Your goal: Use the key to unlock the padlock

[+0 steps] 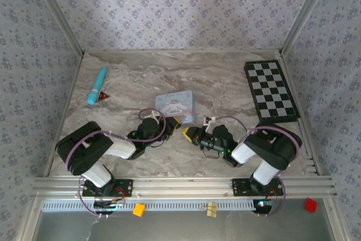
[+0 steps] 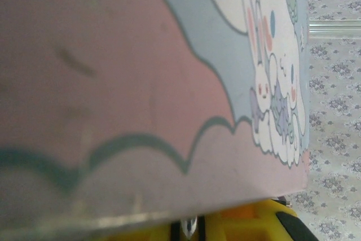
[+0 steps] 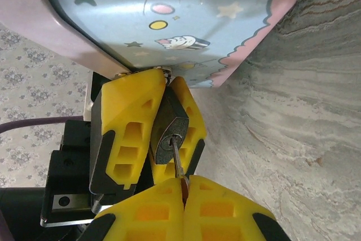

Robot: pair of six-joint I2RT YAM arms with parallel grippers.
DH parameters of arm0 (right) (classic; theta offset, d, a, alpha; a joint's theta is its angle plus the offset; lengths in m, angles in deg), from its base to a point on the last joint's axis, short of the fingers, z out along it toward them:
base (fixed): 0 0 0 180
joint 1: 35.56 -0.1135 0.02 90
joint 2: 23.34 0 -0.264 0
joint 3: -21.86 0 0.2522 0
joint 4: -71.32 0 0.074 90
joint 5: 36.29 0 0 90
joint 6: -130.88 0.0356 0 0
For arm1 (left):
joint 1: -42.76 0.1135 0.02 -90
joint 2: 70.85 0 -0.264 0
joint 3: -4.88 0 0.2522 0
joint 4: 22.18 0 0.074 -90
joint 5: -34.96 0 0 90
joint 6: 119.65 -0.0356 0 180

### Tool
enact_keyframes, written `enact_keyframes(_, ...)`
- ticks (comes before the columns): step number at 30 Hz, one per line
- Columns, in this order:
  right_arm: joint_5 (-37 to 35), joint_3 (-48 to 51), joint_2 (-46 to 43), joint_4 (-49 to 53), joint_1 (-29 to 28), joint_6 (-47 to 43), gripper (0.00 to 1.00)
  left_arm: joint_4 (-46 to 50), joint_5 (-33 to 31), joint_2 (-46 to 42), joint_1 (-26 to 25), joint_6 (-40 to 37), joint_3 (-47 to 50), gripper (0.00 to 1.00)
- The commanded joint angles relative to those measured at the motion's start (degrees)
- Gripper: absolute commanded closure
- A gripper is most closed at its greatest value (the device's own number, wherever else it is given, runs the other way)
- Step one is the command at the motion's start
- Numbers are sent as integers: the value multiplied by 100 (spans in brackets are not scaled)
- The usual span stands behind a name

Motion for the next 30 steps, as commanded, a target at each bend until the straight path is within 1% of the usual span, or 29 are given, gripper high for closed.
enact_keyframes(1, -3, -327, 82, -328, -34, -44, 100, -540, 732, 16, -303, 88, -242, 91)
enact_keyframes(5, -14, -139, 147, -469, 108, 21, 100, -536, 702, -32, -282, 95, -191, 91)
enact_keyframes(8, -57, -3, 48, -354, 132, 13, 100, -461, 690, -117, -208, 70, -107, 91)
enact_keyframes(12, -205, 96, -86, -177, -98, -50, 100, -174, 644, -294, -43, -69, -36, 92)
enact_keyframes(18, -756, 433, -248, -73, -543, -88, 100, -39, 648, -430, 148, -158, 4, 92)
enact_keyframes(25, -746, 322, -144, -94, -719, -41, 100, 136, 646, -569, 273, -182, 54, 92)
enact_keyframes(30, -731, 370, -3, -388, -681, 24, 100, 420, 661, -822, 324, -300, 54, 93)
